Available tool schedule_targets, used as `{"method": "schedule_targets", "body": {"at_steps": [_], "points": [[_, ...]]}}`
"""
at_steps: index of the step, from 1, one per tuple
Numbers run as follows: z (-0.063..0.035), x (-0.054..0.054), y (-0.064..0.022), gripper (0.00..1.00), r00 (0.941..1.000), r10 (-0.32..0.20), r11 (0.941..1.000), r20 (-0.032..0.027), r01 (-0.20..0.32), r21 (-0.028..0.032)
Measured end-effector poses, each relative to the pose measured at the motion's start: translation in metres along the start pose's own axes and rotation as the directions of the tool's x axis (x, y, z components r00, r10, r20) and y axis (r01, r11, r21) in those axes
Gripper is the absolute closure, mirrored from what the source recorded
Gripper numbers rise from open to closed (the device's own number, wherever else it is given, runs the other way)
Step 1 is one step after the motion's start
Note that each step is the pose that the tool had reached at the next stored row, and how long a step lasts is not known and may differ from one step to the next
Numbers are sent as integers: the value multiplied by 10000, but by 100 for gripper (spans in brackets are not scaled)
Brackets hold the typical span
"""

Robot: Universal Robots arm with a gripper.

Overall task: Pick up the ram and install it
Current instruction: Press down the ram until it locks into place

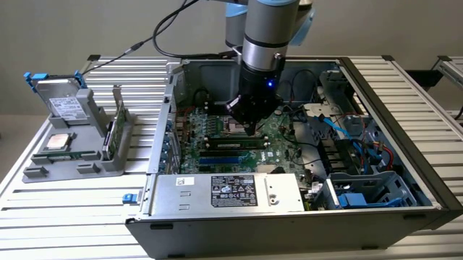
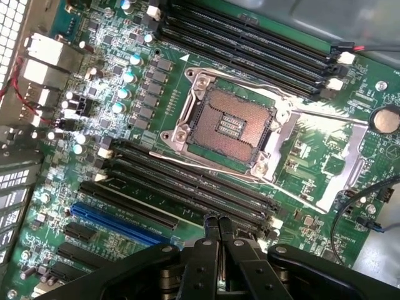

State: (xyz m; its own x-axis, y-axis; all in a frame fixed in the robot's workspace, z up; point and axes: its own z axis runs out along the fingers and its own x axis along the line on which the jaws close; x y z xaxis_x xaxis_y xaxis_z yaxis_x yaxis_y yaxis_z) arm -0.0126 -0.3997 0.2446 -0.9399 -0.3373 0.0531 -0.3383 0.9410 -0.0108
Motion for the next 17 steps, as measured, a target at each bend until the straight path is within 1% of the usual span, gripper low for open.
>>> {"method": "schedule_targets", "body": {"at_steps": [4,9,13,17], "points": [[0,0,0,90,9990,451,9990,17,-451,-16],[0,0,0,90,9948,1021,9948,30,-1020,-39],[1,0,0,90,9890,1478,9890,33,-1478,-60],[1,0,0,90,9814,1921,9813,32,-1921,-82]]}}
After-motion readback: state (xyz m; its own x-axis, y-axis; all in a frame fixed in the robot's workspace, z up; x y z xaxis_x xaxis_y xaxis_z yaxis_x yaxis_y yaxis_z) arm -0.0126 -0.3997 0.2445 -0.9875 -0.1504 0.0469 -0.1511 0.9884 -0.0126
